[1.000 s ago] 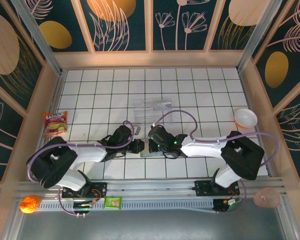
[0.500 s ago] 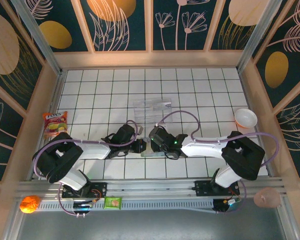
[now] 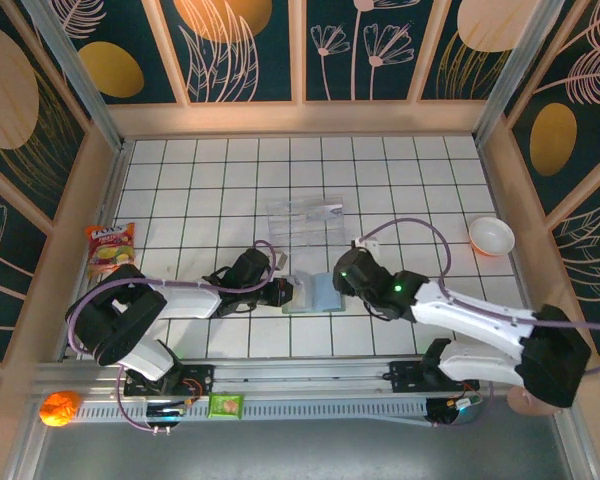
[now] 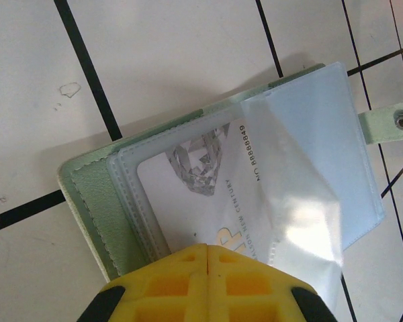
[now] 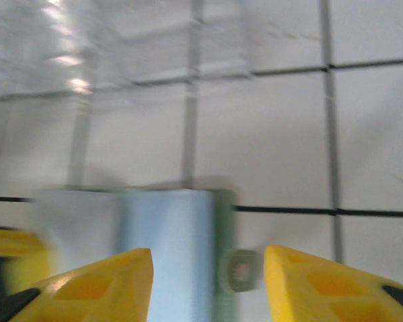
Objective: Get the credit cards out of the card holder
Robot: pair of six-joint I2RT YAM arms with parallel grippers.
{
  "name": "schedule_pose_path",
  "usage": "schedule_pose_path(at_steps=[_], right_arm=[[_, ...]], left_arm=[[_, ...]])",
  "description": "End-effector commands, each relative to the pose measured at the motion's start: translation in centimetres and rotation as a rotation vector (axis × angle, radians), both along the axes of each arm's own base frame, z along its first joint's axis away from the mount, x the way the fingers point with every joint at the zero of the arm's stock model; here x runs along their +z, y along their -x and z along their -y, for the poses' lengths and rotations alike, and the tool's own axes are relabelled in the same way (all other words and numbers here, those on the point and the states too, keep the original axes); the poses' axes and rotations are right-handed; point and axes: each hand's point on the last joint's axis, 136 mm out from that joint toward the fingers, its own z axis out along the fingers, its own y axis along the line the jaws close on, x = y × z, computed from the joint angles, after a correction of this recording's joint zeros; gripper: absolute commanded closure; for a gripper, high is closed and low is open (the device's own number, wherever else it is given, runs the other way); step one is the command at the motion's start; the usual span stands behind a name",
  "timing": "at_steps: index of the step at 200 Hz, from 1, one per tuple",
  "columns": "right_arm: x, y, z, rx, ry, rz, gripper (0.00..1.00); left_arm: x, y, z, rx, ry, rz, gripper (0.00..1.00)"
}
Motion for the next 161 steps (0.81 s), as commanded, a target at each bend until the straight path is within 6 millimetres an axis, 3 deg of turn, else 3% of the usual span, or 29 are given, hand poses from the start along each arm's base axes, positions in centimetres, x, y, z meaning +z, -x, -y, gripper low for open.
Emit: schedule_pose_path(at_steps=[1,52,79,112,138,161], right_arm=[[3.5,0.1,-4.8,0.197,-0.15,0.049,0.56],[1.1,-0.2,-5.2,0.177,-0.159,-0.024,0.59],[0.3,-0.1,-4.6,0.157,-0.179,-0.045,0.59],[-0.2,0.0,-3.2,0.102,-0.161,-0.057,0.59],[0.7,-0.1,-1.6,0.062,-0.178,-0.03,0.59],[1.1,0.0,-0.5,0.035,-0.18,-0.019,0.59]], left_arm=[[-1.6,1.0,-0.8,-0.023,-0.066,-0.043,1.0],[1.8,1.1,1.8,-0.088,0.02,-0.014,1.0],[2.3,1.5,3.8,-0.141,0.053,-0.041,1.0],[4.1,1.2,6.1,-0.175,0.093,-0.014,1.0],[2.9,2.4,8.6,-0.266,0.085,-0.066,1.0],[0.3,3.2,9.5,-0.32,0.031,-0.127,1.0]])
